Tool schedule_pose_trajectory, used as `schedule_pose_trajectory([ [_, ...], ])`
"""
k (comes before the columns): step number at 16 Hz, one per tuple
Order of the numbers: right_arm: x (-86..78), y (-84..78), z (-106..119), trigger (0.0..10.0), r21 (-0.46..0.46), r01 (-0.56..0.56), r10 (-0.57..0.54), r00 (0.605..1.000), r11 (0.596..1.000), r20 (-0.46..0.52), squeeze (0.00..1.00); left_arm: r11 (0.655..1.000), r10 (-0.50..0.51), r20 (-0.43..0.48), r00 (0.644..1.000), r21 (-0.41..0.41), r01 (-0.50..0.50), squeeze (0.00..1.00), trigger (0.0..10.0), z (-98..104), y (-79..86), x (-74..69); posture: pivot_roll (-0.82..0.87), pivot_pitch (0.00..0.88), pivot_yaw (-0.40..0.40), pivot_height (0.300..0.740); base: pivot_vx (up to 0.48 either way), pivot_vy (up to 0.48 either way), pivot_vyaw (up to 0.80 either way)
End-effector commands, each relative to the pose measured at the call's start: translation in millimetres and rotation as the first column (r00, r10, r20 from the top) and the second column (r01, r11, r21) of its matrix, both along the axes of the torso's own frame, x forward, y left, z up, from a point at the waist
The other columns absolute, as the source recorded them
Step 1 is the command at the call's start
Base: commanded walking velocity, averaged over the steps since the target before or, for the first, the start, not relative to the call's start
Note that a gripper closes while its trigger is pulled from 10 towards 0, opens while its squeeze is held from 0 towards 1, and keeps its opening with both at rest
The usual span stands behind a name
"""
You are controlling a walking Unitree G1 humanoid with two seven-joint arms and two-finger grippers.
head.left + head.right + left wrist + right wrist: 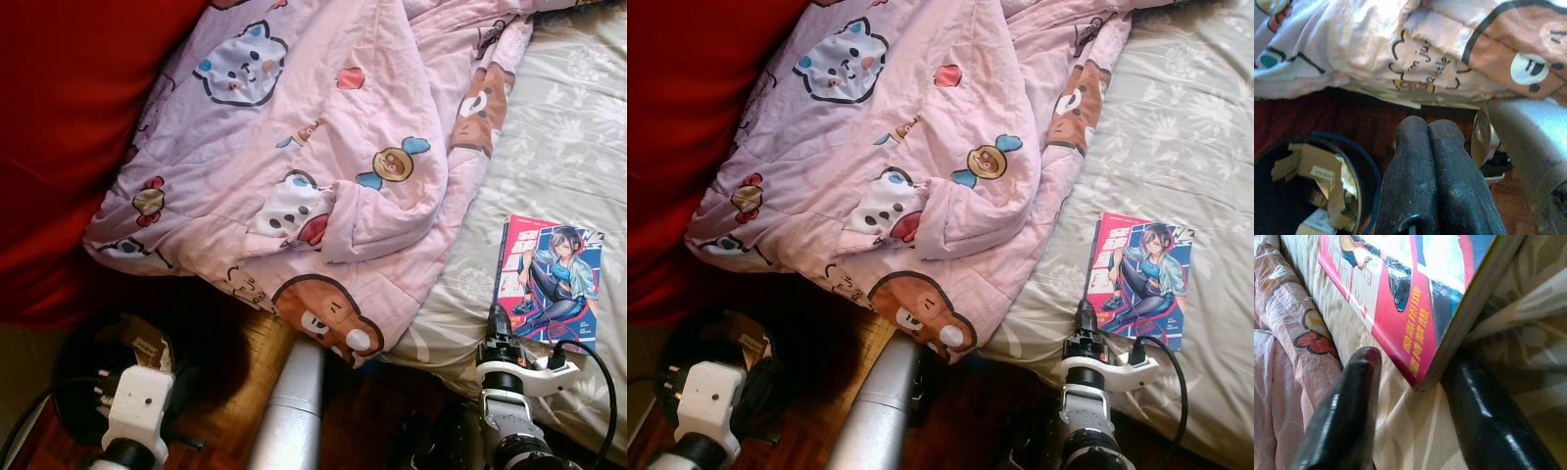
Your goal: Clean up the room
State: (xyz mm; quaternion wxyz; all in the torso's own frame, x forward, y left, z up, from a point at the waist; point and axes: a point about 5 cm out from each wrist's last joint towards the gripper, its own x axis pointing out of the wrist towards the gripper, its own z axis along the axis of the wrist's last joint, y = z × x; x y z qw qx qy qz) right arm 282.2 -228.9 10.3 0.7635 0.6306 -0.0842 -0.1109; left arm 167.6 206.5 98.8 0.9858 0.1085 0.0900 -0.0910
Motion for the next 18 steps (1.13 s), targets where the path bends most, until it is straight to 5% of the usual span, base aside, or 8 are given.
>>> schedule_pose_trajectory([
  [1,-2.8,-5.2,0,0.0,-0.006,0.016,-0.016,1.0,1.0,0.014,0.0,0.999,0.029,-0.073,0.997,0.019,-0.028,0.0,10.0,-12,6.0,-7.6,0.42,0.629,0.234,0.627,0.0,0.0,0.0],
  [9,-17.1,-2.7,-14,0.0,-0.061,0.009,-0.014,0.997,0.998,-0.074,0.0,0.999,0.029,-0.064,0.998,0.038,-0.026,0.0,10.0,-25,7.9,7.6,0.34,0.562,0.18,0.627,0.0,0.0,0.0],
  [10,-26.4,1.0,-22,0.0,-0.148,-0.042,0.023,0.992,0.988,-0.127,0.0,0.999,0.034,-0.062,0.997,0.036,-0.032,0.0,10.0,-31,7.9,15.6,0.32,0.532,0.159,0.627,0.0,0.0,0.0],
  [16,-52.3,-5.5,-29,0.0,-0.298,-0.074,0.026,0.986,0.952,-0.162,0.0,0.999,0.039,-0.037,0.999,0.013,-0.039,0.0,10.0,-45,-1.6,45.8,0.22,0.442,0.099,0.627,0.0,0.0,0.0],
  [18,-51.5,-3.9,-25,0.0,-0.457,-0.128,0.022,0.973,0.88,-0.231,0.0,0.999,0.049,-0.036,0.998,0.009,-0.049,0.0,10.0,-53,-3.1,54.9,0.18,0.393,0.072,0.627,0.0,0.0,0.0],
])
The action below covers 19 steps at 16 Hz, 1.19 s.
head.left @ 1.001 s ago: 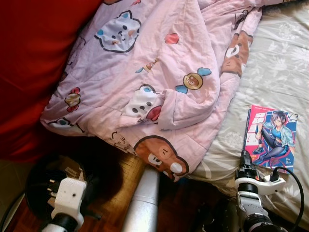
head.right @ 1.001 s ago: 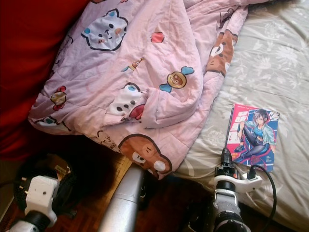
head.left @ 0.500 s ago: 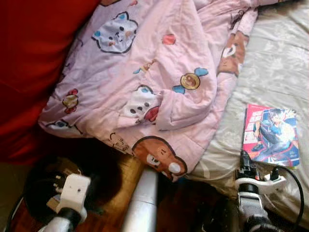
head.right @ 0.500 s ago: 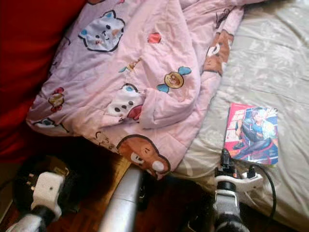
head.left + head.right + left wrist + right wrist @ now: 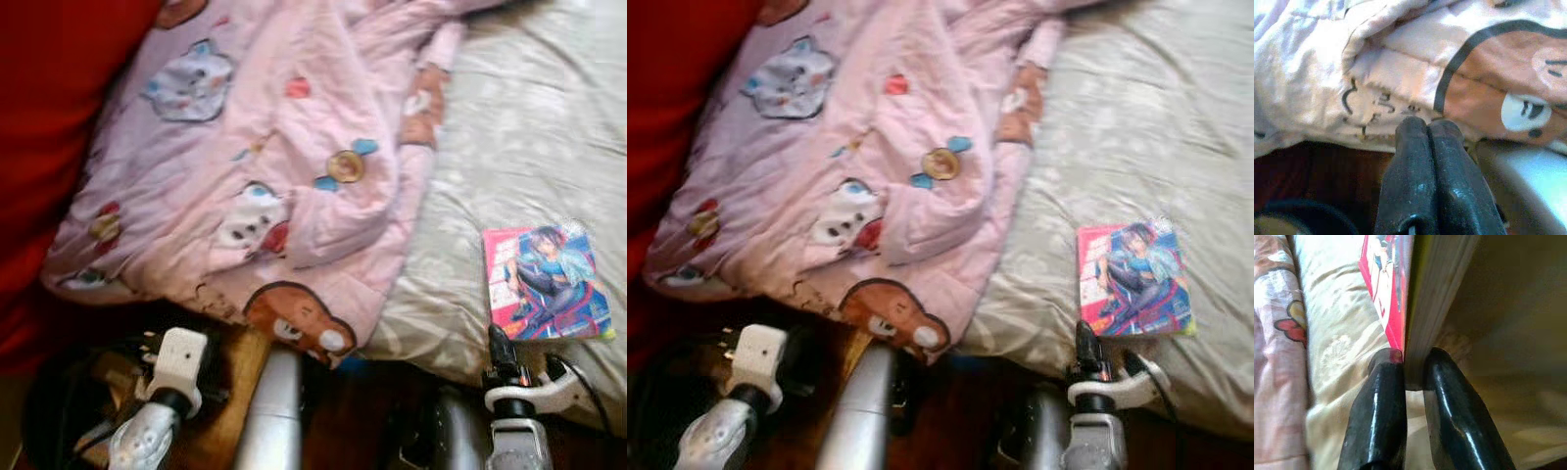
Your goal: Clean up the room
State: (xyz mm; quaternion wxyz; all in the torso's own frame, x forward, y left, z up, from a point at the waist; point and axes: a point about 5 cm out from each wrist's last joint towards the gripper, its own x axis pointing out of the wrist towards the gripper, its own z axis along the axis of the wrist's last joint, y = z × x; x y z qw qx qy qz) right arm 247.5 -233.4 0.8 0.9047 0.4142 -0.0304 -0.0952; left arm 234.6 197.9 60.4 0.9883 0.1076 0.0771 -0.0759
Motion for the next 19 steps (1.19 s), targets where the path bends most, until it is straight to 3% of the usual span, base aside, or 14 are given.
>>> schedule_pose_trajectory([
  [1,-13.1,3.1,-11,0.0,-0.067,0.012,-0.018,0.996,0.998,-0.09,0.0,0.999,0.041,-0.063,0.997,-0.003,-0.042,0.0,10.0,-19,5.9,-8.7,0.17,0.371,0.058,0.627,0.0,0.0,0.0],
  [4,3.7,7.1,10,0.0,-0.238,-0.044,0.03,0.998,0.97,-0.063,0.0,0.996,0.086,-0.055,0.995,-0.034,-0.088,0.0,10.0,-27,2.4,2.6,0.13,0.314,0.029,0.627,0.0,0.0,0.0],
  [5,9.1,8.6,16,10.0,-0.286,-0.059,0.043,0.997,0.956,-0.062,0.0,0.994,0.095,-0.053,0.994,-0.047,-0.098,0.0,10.0,-30,0.4,6.6,0.13,0.3,0.021,0.627,0.0,0.0,0.0],
  [7,16.4,11.7,23,10.0,-0.406,-0.084,0.054,0.995,0.91,-0.085,0.0,0.99,0.122,-0.055,0.991,-0.071,-0.126,0.0,10.0,-36,-3.5,16.7,0.1,0.248,-0.001,0.627,0.0,0.0,0.0],
  [10,15.6,14.2,21,10.0,-0.461,-0.106,0.052,0.99,0.881,-0.128,0.0,0.984,0.151,-0.059,0.987,-0.091,-0.156,0.0,10.0,-41,-6.5,28.1,0.08,0.208,-0.009,0.632,0.0,0.0,0.0],
  [19,13.1,19.7,13,10.0,-0.524,-0.146,0.047,0.979,0.839,-0.197,0.0,0.982,0.16,-0.046,0.986,-0.097,-0.163,0.0,10.0,-45,-6.0,37.3,0.06,0.177,-0.009,0.732,0.0,0.0,0.0],
])
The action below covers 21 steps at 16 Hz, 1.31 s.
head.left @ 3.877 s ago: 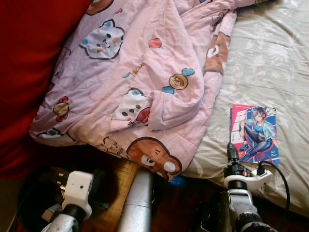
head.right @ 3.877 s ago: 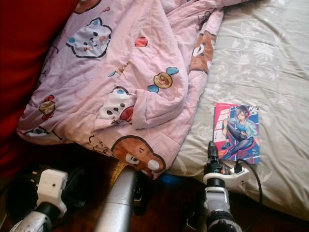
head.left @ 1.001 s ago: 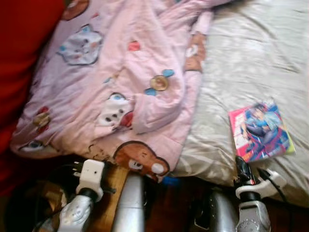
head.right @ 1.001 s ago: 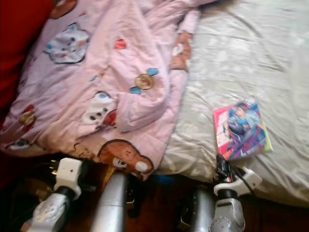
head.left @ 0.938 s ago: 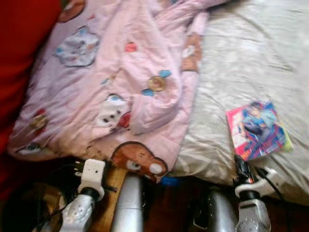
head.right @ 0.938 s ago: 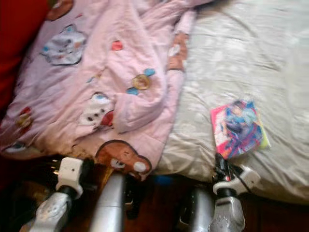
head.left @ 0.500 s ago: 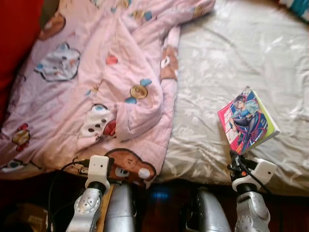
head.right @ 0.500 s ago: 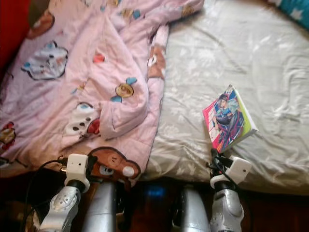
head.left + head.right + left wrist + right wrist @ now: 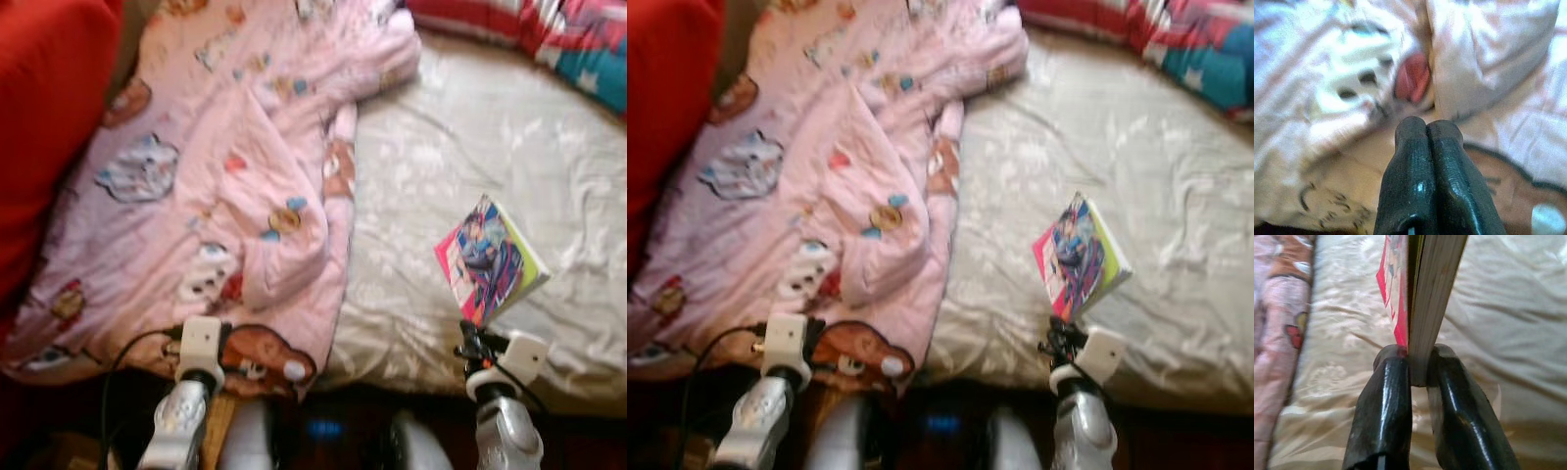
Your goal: Clean up the room
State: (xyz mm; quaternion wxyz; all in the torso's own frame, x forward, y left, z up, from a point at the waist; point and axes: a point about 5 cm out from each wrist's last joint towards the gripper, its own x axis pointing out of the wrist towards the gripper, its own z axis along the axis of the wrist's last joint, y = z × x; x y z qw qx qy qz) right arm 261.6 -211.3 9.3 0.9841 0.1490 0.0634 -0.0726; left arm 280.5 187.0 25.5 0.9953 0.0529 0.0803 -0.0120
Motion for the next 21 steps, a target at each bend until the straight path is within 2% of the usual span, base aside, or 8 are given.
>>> schedule_pose_trajectory([
  [1,-1.7,-2.0,3,10.0,-0.037,0.001,0.0,1.0,0.999,0.028,0.0,1.0,0.02,-0.037,0.999,-0.008,-0.021,0.0,10.0,-10,4.0,-8.1,0.06,0.177,-0.011,0.74,0.0,0.0,0.0],
  [6,-8.3,-7.4,-6,10.0,-0.065,0.01,-0.012,0.999,0.998,-0.031,0.0,0.999,0.029,-0.065,0.997,-0.029,-0.031,0.0,10.0,-17,0.8,-9.0,0.05,0.147,-0.018,0.74,0.0,0.0,0.0],
  [9,-9.1,-9.8,-15,10.0,-0.079,-0.008,-0.001,0.994,0.997,-0.106,0.0,0.998,0.053,-0.124,0.991,-0.038,-0.059,0.0,10.0,-26,4.9,-11.4,0.05,0.129,-0.023,0.74,0.0,0.0,0.0],
  [10,-11.3,-11.9,-19,10.0,-0.105,-0.01,-0.006,0.989,0.994,-0.15,0.0,0.998,0.053,-0.139,0.989,-0.035,-0.059,0.0,10.0,-29,5.3,-12.5,0.05,0.124,-0.024,0.74,0.0,0.0,0.0],
  [13,-16.3,-22.4,-23,10.0,-0.18,-0.005,-0.032,0.979,0.984,-0.202,0.0,0.996,0.072,-0.187,0.98,-0.035,-0.08,0.0,10.0,-35,9.3,-15.2,0.04,0.09,-0.022,0.74,0.0,0.0,0.0],
  [16,-18.9,-15.1,-30,10.0,-0.217,-0.059,0.003,0.969,0.974,-0.248,0.0,0.996,0.075,-0.231,0.97,-0.037,-0.085,0.0,10.0,-40,10.3,-16.3,0.03,0.066,-0.013,0.74,0.0,0.0,0.0],
  [18,-27.4,-7.9,-41,10.0,-0.18,-0.066,0.009,0.952,0.981,-0.305,0.0,0.996,0.069,-0.279,0.958,-0.026,-0.08,0.0,10.0,-48,9.8,-23.7,0.02,0.052,-0.006,0.74,0.0,0.0,0.0],
  [21,-44.2,2.5,-56,10.0,-0.176,-0.099,0.025,0.924,0.979,-0.381,0.0,0.996,0.079,-0.346,0.935,-0.02,-0.092,0.0,10.0,-60,14.0,-36.5,0.02,0.04,0.004,0.74,0.0,0.0,0.0],
])
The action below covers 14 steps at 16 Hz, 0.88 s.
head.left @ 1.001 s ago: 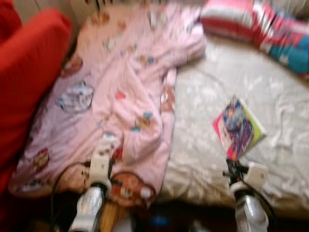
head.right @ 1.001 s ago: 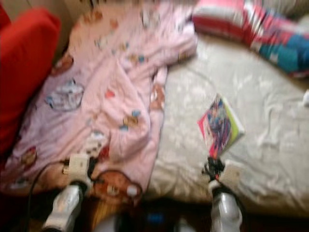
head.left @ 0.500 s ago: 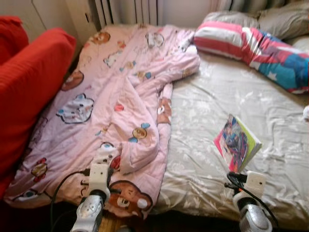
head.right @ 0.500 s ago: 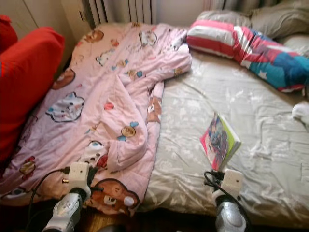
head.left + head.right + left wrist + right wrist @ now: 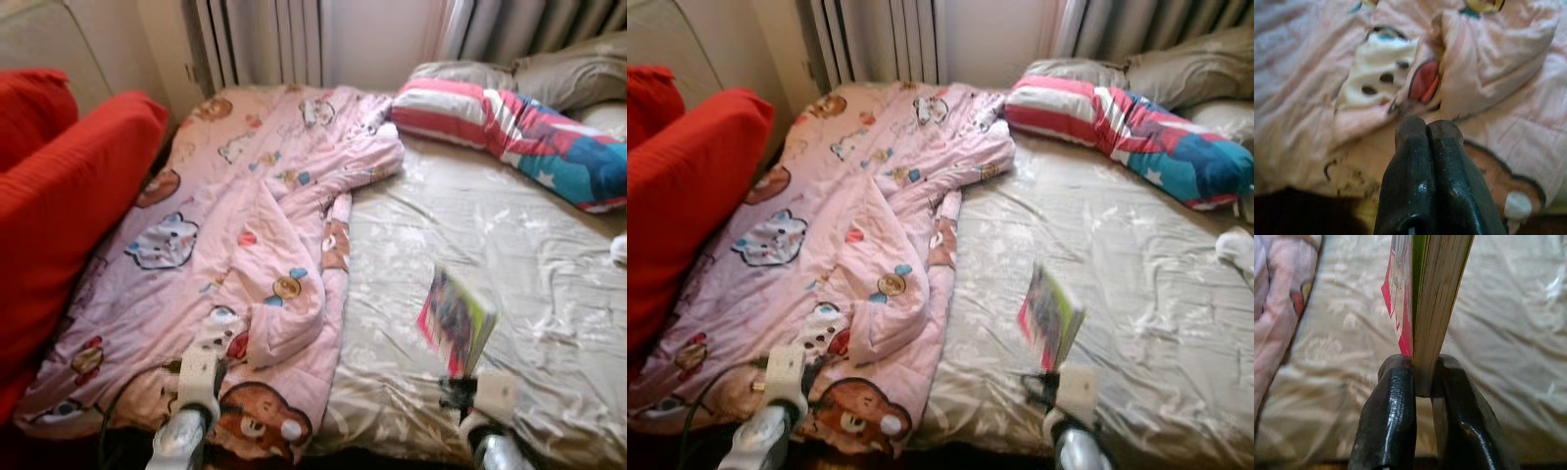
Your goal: Clean up the room
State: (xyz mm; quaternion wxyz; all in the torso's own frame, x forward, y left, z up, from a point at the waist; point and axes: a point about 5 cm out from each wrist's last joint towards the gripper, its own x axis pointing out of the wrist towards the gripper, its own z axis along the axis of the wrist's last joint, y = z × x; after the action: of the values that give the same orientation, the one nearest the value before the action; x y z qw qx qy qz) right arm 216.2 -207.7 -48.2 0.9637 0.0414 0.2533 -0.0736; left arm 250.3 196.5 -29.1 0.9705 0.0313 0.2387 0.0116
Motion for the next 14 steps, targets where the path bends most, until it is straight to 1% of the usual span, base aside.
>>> schedule_pose_trajectory([
  [1,-1.0,-1.2,-1,10.0,-0.014,0.004,-0.004,1.0,1.0,-0.007,0.0,1.0,0.026,-0.045,0.999,-0.001,-0.026,0.0,10.0,-6,5.4,-7.4,0.02,0.033,0.006,0.74,0.0,0.0,0.0],
  [4,-9.1,-3.7,-8,10.0,-0.022,0.01,-0.011,0.997,1.0,-0.08,0.0,0.999,0.048,-0.104,0.993,-0.007,-0.049,0.0,10.0,-13,8.1,-13.3,0.02,0.0,0.002,0.74,0.0,0.0,0.0],
  [6,-13.6,-7.0,-12,10.0,-0.039,0.001,-0.006,0.991,0.999,-0.131,0.0,0.999,0.05,-0.162,0.985,0.007,-0.049,0.0,10.0,-20,10.1,-22.6,0.02,0.0,-0.002,0.74,0.0,0.0,0.0],
  [8,-13.8,-7.9,-13,10.0,-0.044,-0.001,-0.005,0.99,0.999,-0.141,0.0,0.999,0.051,-0.173,0.984,0.01,-0.05,0.0,10.0,-22,10.8,-24.5,0.02,0.0,-0.006,0.74,0.0,0.0,0.0],
  [9,-14.5,-6.1,-14,10.0,-0.048,-0.024,0.016,0.987,0.999,-0.161,0.0,0.999,0.041,-0.184,0.982,0.01,-0.04,0.0,10.0,-23,9.4,-25.4,0.02,0.0,-0.009,0.74,0.0,0.0,0.0],
  [12,-11.8,-5.8,-13,10.0,-0.014,0.035,-0.037,0.988,0.999,-0.15,0.0,0.999,0.037,-0.215,0.976,0.01,-0.036,0.0,10.0,-25,8.6,-26.5,0.02,0.0,-0.007,0.74,0.0,0.0,0.0],
  [14,-13.1,-5.1,-14,10.0,-0.004,0.055,-0.055,0.986,0.998,-0.155,0.0,1.0,0.016,-0.227,0.974,0.023,-0.011,0.0,10.0,-27,7.4,-28.5,0.02,0.016,-0.002,0.74,0.0,0.0,0.0],
])
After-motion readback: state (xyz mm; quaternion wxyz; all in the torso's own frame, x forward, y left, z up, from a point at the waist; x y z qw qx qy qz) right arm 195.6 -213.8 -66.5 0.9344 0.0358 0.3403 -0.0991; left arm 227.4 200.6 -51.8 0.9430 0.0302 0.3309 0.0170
